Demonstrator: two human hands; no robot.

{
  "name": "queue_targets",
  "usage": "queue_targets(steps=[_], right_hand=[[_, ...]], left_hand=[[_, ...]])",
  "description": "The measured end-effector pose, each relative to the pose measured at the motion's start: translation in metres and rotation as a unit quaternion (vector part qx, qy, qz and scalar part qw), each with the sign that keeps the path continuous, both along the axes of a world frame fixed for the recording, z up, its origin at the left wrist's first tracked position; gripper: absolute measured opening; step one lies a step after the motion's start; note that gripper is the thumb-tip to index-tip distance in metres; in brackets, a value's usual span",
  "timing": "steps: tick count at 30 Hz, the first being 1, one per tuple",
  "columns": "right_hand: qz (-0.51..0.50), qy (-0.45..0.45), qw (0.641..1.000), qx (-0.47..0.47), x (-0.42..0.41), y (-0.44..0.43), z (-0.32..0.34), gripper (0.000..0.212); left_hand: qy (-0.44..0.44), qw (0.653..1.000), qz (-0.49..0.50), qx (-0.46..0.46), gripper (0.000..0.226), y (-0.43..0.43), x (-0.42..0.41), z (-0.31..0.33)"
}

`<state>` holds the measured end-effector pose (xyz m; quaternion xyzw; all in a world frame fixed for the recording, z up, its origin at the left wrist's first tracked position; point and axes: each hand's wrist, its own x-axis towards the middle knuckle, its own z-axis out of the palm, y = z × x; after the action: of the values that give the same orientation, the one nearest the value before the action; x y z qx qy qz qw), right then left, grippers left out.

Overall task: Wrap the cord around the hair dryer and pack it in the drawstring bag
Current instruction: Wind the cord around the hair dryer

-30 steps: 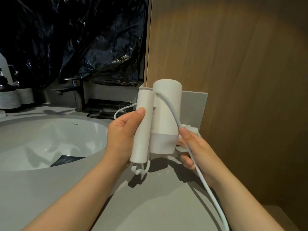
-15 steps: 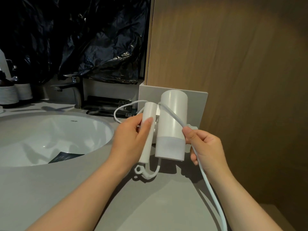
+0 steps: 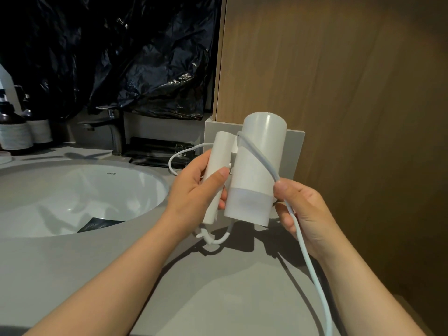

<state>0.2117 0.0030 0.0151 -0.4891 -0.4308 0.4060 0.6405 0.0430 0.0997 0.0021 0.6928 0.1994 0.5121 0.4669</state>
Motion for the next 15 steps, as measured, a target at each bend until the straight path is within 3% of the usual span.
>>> queue_targets(steps=[5,9,13,15], right_hand=[[-0.069,-0.034,0.997,0.003,-0.006,0.003,-0.002,0.027],[-0.095,-0.036,0.995,-0.014,-0.010,0.005,-0.001,0.033],[-0.106,-0.025,0.994,-0.028,-0.009,0.005,-0.001,0.032],[-0.111,-0.023,0.993,-0.031,-0.009,0.004,-0.001,0.032]], left_hand=[[0.155,0.977,0.116,0.091,0.037,0.003,0.001,-0.002],[0.158,0.965,0.174,0.113,0.036,0.005,0.004,-0.005],[0.153,0.972,0.140,0.108,0.023,0.003,0.004,-0.006],[0.178,0.972,0.109,0.107,0.045,-0.001,0.003,-0.005]])
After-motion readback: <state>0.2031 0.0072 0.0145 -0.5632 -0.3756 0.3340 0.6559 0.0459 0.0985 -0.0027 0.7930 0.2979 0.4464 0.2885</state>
